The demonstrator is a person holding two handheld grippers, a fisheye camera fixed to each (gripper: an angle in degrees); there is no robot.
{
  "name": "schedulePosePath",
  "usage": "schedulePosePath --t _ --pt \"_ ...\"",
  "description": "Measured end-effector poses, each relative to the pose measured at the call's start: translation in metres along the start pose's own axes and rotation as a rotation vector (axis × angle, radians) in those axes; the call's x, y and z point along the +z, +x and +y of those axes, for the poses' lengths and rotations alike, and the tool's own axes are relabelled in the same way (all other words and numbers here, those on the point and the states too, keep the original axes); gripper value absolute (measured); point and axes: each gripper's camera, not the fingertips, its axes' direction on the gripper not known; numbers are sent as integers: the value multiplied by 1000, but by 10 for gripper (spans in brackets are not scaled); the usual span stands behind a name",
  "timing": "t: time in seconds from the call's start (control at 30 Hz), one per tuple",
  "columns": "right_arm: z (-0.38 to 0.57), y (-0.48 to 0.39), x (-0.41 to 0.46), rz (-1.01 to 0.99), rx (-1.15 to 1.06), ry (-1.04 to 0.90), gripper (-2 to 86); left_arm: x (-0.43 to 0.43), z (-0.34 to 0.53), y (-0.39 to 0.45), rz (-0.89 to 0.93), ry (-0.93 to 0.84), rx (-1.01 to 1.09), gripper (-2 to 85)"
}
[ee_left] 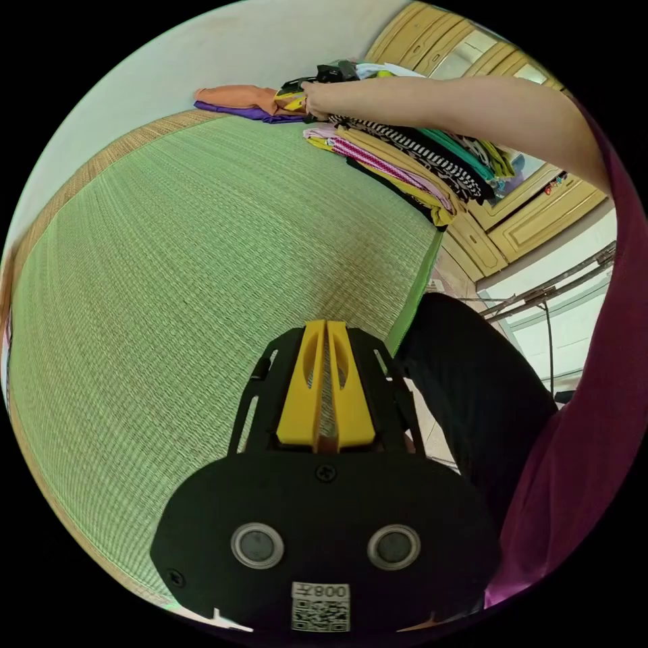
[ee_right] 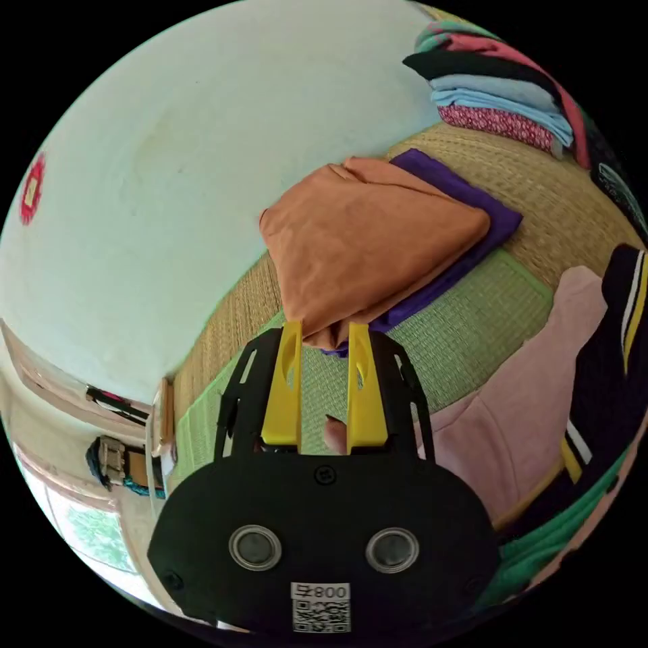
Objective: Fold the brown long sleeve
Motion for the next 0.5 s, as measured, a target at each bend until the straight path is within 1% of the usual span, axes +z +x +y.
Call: schedulePosePath --t 0.07,0.13,0.2,0.33,0.4,0.5 --pt "-2 28 -2 -121 121 47 95 -4 5 -6 3 4 15 2" --pt "-3 43 -5 -182 188 90 92 -10 12 -15 14 12 20 2" --pt "-9 49 -3 -197 207 82 88 -14 16 -22 25 17 16 2" --pt "-18 64 8 -253 261 48 53 -24 25 -37 30 29 33 2" --pt "-21 60 6 -255 243 53 33 -29 30 -44 38 38 27 2" --pt "-24 25 -12 -299 102 114 19 -36 35 -56 53 46 7 2"
